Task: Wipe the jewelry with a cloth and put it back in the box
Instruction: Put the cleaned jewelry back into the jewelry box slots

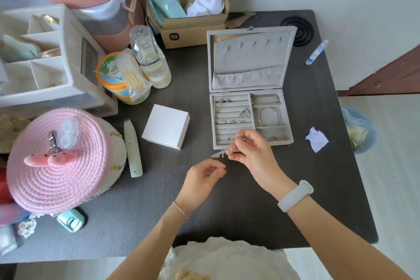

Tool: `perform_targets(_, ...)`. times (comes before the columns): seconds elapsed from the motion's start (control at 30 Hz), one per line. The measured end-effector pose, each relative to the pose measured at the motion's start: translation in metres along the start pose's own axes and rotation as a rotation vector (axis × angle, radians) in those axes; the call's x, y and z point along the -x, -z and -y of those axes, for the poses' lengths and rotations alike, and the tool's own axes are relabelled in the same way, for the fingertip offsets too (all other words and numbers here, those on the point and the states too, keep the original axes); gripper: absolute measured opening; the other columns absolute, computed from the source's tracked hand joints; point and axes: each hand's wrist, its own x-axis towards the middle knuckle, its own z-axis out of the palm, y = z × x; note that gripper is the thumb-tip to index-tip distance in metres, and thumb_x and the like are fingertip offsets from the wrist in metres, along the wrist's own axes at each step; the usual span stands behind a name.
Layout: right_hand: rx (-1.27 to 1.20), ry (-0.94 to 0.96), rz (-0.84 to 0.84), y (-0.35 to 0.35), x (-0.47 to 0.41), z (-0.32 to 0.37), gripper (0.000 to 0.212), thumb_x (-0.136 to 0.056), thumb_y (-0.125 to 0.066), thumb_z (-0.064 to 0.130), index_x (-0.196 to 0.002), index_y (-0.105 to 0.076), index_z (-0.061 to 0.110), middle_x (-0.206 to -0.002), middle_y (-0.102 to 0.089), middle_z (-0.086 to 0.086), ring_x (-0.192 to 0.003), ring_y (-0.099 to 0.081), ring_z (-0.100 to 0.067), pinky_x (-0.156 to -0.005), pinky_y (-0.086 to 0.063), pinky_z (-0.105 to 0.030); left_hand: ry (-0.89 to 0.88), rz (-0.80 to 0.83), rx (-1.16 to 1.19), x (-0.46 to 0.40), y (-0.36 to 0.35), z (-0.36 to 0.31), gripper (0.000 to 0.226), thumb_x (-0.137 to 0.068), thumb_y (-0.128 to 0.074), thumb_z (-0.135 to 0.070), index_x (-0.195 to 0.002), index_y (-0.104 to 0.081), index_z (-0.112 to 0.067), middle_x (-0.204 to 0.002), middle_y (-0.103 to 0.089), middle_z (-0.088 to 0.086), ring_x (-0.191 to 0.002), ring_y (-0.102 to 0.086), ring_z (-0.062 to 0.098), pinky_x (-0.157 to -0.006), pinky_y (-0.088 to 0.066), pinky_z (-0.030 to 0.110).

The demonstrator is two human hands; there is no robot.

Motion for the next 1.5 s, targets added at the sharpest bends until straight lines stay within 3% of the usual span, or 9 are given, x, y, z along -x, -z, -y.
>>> perform_targets(0.23, -0.189, 0.004, -0.242, 0.04, -0.016, 0.024, 0.021, -0.095, -0.04, 0.001, -0.083, -0.055, 0.01, -0.062, -0.047, -0.004, -0.062, -0.056, -0.016, -0.06, -0.052, -0.024, -0.148, -0.241, -0.369, -0.026, -0.003, -0.009, 0.024, -0.088, -0.055, -0.011, -0.112, -0.06, -0.013, -0.113, -0.058, 0.003, -0.104, -0.055, 0.018, -0.089, -0.042, 0.019)
perform_targets(0.4, -0.152, 0.045, -0.323, 0.063, -0.026, 0.045, 0.022, -0.096, -0.038, 0.003, -0.084, -0.055, 0.008, -0.067, -0.039, -0.007, -0.067, -0.052, -0.02, -0.072, -0.053, -0.031, -0.076, -0.137, -0.56, -0.056, -0.014, -0.014, 0.056, -0.092, -0.047, -0.022, -0.142, -0.024, -0.01, -0.152, -0.022, 0.007, -0.136, -0.025, 0.025, -0.108, -0.032, 0.035)
perform_targets(0.53, 0.12, 0.02, -0.373, 0.072, -0.038, 0.041, 0.014, -0.094, -0.04, 0.001, -0.093, -0.054, 0.002, -0.072, -0.043, -0.008, -0.069, -0.051, -0.018, -0.067, -0.057, -0.03, 0.031, -0.064, -0.682, -0.068, -0.023, -0.01, 0.064, -0.095, -0.039, -0.031, -0.146, -0.005, -0.012, -0.156, -0.007, 0.004, -0.127, -0.043, 0.027, -0.106, -0.026, 0.042)
perform_targets(0.63, 0.265, 0.008, -0.374, 0.075, -0.047, 0.031, 0.017, -0.094, -0.04, 0.0, -0.1, -0.057, 0.0, -0.075, -0.044, -0.005, -0.067, -0.051, -0.013, -0.061, -0.057, -0.024, 0.002, -0.083, -0.664, -0.068, -0.024, -0.008, 0.062, -0.095, -0.038, -0.031, -0.146, -0.006, -0.013, -0.156, -0.009, 0.003, -0.134, -0.034, 0.023, -0.107, -0.025, 0.042)
perform_targets(0.83, 0.627, -0.033, -0.286, 0.08, -0.058, 0.013, 0.018, -0.092, -0.04, 0.002, -0.092, -0.057, 0.009, -0.073, -0.053, -0.004, -0.073, -0.057, -0.019, -0.083, -0.055, -0.042, -0.03, -0.081, -0.644, -0.067, -0.017, -0.006, 0.058, -0.096, -0.039, -0.03, -0.146, -0.011, -0.017, -0.155, -0.014, 0.0, -0.132, -0.036, 0.023, -0.109, -0.025, 0.044)
perform_targets(1.0, 1.02, -0.004, -0.138, 0.076, -0.057, 0.014, 0.025, -0.091, -0.045, 0.007, -0.108, -0.063, 0.007, -0.107, -0.065, -0.008, -0.105, -0.058, -0.023, -0.075, -0.032, -0.015, -0.048, -0.096, -0.632, -0.067, -0.016, -0.005, 0.057, -0.096, -0.039, -0.028, -0.146, -0.012, -0.018, -0.155, -0.016, 0.0, -0.134, -0.033, 0.022, -0.109, -0.026, 0.043)
perform_targets(1.23, 1.191, -0.029, -0.021, 0.075, -0.057, 0.031, 0.029, -0.092, -0.039, 0.012, -0.108, -0.063, 0.011, -0.116, -0.065, -0.008, -0.11, -0.056, -0.026, -0.086, -0.04, -0.025, -0.069, -0.105, -0.617, -0.068, -0.015, -0.002, 0.058, -0.096, -0.041, -0.028, -0.145, -0.013, -0.019, -0.154, -0.018, -0.001, -0.139, -0.023, 0.02, -0.111, -0.023, 0.04)
perform_targets(1.4, 1.256, 0.311, -0.277, 0.062, -0.087, 0.066, 0.026, -0.09, -0.04, 0.007, -0.106, -0.059, 0.001, -0.109, -0.061, -0.021, -0.103, -0.054, -0.039, -0.088, -0.044, -0.043, -0.073, -0.087, -0.633, -0.068, -0.01, -0.001, 0.059, -0.095, -0.042, -0.031, -0.145, -0.013, -0.021, -0.154, -0.018, -0.003, -0.139, -0.022, 0.018, -0.111, -0.023, 0.039)
perform_targets(1.5, 1.331, 0.592, -0.347, 0.044, -0.115, 0.099, 0.034, -0.089, -0.041, 0.007, -0.121, -0.05, 0.002, -0.125, -0.049, -0.021, -0.117, -0.043, -0.038, -0.094, -0.039, -0.045, -0.074, -0.076, -0.649, -0.069, -0.008, 0.0, 0.06, -0.095, -0.043, -0.033, -0.145, -0.013, -0.022, -0.154, -0.018, -0.004, -0.139, -0.024, 0.018, -0.11, -0.025, 0.039)
